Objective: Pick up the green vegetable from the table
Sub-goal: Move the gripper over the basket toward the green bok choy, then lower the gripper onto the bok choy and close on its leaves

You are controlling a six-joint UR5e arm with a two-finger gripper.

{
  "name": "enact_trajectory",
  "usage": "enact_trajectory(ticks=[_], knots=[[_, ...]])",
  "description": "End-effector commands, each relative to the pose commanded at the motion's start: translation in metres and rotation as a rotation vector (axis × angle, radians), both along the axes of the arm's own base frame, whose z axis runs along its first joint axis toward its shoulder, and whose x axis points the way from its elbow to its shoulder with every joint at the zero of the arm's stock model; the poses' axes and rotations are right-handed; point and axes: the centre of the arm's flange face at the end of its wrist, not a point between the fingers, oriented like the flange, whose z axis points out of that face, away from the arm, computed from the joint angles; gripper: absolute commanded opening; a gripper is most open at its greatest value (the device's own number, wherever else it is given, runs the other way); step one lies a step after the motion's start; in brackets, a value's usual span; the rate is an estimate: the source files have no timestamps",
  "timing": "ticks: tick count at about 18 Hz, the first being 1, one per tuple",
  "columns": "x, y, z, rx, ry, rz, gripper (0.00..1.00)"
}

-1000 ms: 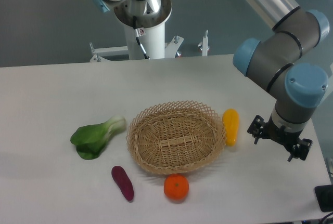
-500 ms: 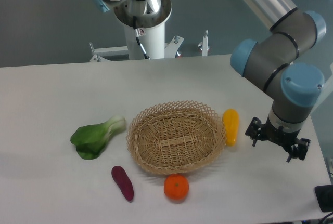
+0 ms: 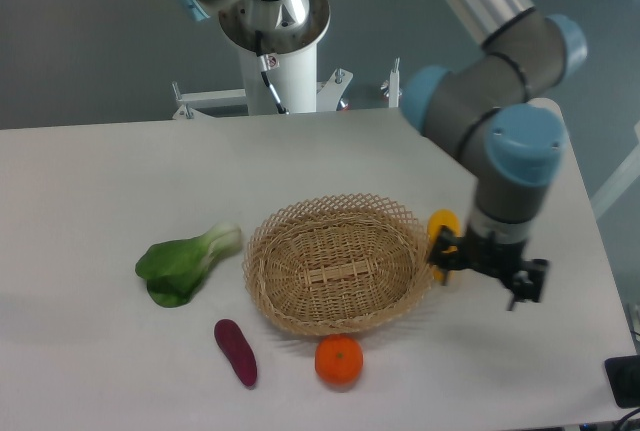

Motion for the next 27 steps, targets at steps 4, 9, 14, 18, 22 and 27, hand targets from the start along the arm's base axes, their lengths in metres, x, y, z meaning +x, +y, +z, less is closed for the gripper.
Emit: enact_trajectory(ticks=[4, 9, 14, 18, 22, 27], knots=[[0.069, 0.032, 0.018, 0.024, -0.006, -0.046, 1.00], [0.167, 0.070, 0.014, 0.008, -0.018, -0.190, 1.00], [0.242, 0.069, -0.023, -0.052, -0.060, -0.292, 1.00], [0.268, 0.062, -0.055, -0.106, -0.104, -0.327, 1.00], [0.289, 0.067, -0.064, -0.121, -0.122, -0.352, 1.00], [0.296, 0.060, -0.085, -0.166, -0.128, -0.355, 1.00]])
